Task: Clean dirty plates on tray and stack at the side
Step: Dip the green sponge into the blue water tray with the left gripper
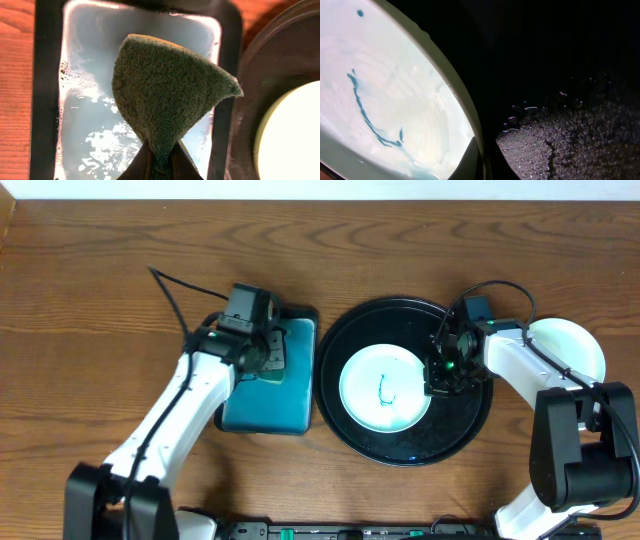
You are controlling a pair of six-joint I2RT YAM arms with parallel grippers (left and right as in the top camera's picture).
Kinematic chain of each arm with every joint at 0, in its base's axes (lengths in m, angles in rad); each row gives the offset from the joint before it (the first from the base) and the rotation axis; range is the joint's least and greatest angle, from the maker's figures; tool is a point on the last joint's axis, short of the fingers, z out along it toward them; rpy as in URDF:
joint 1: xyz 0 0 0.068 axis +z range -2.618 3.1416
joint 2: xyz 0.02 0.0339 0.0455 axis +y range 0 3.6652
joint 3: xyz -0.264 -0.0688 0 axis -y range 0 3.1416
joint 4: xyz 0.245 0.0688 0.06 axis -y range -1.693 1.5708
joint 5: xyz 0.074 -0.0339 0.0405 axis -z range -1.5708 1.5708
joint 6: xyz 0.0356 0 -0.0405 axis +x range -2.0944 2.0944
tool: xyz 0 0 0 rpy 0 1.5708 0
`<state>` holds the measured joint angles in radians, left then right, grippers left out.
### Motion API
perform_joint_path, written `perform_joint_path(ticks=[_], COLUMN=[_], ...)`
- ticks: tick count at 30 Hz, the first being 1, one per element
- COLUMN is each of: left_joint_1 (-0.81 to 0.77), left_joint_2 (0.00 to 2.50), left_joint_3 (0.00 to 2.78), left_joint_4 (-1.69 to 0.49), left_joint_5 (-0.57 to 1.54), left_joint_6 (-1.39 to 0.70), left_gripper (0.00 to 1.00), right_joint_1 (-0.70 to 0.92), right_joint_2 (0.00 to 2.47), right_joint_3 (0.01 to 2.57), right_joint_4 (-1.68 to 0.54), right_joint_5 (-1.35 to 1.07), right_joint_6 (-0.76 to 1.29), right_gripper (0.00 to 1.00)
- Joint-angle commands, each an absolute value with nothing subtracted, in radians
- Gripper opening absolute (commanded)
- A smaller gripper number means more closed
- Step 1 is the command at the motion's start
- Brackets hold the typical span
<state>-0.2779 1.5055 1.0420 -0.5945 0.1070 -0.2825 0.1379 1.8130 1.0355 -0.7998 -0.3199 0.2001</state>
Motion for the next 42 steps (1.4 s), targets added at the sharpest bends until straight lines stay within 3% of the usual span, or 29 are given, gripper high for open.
perform_joint_path(ticks=[1, 20, 28, 42], left_joint_1=[-0.242, 0.063, 0.143, 0.146], left_joint_2=[1.446, 1.422, 1.422, 1.422], left_joint_3=[1.040, 1.040, 1.040, 1.040], left_joint_4=[-0.593, -0.595, -0.600, -0.601], left_joint_5=[0.219, 0.931, 0.988, 0.988], left_joint_6=[-0.219, 0.053, 0.060, 0.060], left_gripper=[0.07, 0.07, 0.07, 0.07], right_joint_1=[0.146, 0.146, 0.146, 0.146], right_joint_2=[1.813, 1.813, 1.813, 1.813], right_joint_3=[1.030, 1.030, 1.030, 1.030], right_joint_4=[-0.801, -0.801, -0.801, -0.801], right_joint_5=[-0.314, -0.314, -0.314, -0.314], right_joint_6=[0.185, 0.185, 0.186, 0.185], right_gripper=[0.01, 0.01, 0.01, 0.01])
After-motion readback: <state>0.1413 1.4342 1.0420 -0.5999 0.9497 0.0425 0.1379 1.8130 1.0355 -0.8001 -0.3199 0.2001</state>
